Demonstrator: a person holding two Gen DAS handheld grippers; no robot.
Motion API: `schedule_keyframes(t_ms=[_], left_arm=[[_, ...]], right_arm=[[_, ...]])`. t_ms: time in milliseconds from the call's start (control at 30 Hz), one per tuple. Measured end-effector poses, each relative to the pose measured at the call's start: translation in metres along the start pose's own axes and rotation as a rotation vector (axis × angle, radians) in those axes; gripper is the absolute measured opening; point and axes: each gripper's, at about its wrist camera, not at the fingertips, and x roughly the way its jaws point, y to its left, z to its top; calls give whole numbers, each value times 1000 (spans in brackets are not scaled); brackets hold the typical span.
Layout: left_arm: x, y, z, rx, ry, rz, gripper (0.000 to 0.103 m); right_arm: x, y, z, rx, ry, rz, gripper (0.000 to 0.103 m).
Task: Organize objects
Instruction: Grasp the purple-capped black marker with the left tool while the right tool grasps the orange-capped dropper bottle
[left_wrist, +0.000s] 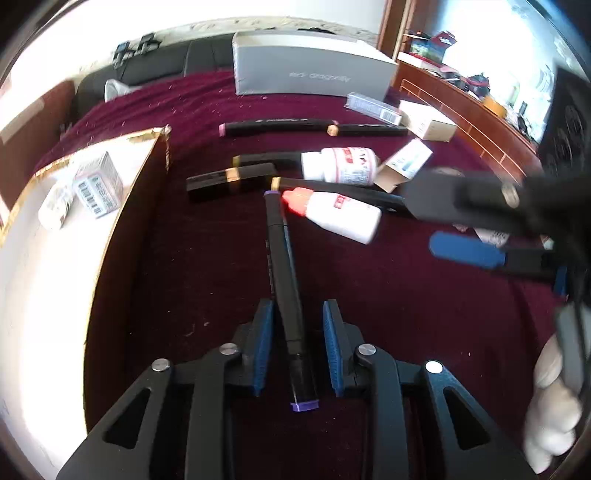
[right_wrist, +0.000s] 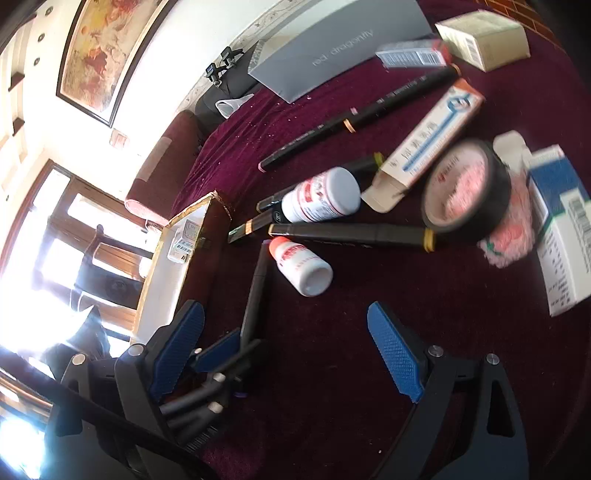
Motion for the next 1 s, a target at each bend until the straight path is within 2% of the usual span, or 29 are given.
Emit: schedule_keyframes(t_ms=[167, 333, 467, 600, 667, 900, 1000], left_arm=[[-7, 8, -7, -15, 24, -114, 13], [-14, 15, -15, -31, 41, -168, 12], [-17, 16, -21, -14, 38, -176, 12], [-18, 18, -25, -17, 32, -191, 12], [-18, 20, -25, -29, 34, -201, 12], [-12, 45, -24, -178, 58, -333, 12], [-12, 44, -24, -186, 59, -327, 12]], right_arm=[[4, 19, 13, -59, 0, -76, 91], [25, 34, 37, -92, 4, -130, 92], [49, 37, 51, -84, 35, -172, 91], [52, 39, 47, -77, 42, -179, 91], [48, 43, 43, -95, 40, -212, 91], [42, 43, 36, -150, 55, -316, 91], [47, 40, 34, -155, 69, -332, 91]])
